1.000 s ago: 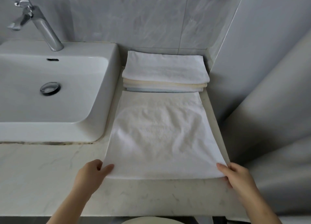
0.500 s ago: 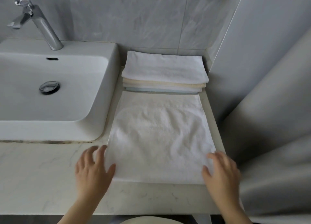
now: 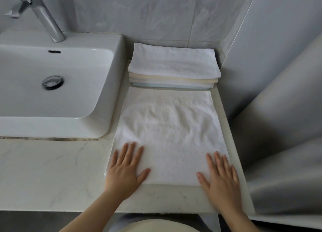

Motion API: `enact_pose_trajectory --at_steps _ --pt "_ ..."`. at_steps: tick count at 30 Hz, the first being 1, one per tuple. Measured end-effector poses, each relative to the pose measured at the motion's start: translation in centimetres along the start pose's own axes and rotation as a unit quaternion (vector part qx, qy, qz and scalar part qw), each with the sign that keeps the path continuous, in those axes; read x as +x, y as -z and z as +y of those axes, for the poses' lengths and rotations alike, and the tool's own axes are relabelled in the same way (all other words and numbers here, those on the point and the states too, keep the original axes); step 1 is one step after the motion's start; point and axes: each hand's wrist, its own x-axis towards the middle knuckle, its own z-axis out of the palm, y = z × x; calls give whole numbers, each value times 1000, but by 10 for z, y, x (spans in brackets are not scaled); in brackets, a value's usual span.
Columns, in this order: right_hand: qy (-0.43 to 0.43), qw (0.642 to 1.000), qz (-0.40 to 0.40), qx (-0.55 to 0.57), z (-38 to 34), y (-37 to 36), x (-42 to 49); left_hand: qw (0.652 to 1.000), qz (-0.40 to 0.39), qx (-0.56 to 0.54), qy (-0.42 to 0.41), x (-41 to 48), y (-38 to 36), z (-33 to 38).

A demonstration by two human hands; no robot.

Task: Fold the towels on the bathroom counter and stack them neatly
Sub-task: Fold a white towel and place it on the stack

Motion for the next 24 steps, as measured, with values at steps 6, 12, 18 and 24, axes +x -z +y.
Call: enact_pose_trajectory --at_steps 6,12,18,24 --pt "-53 998 13 8 7 8 -2 999 -26 -14 23 -2 10 -4" --pt "123 992 14 6 -37 27 31 998 21 17 -63 51 34 29" --pt "202 970 -107 -80 -26 11 34 989 -78 46 -120 50 18 16" --pt "280 946 -112 -120 -12 15 31 961 -115 97 -233 29 20 -13"
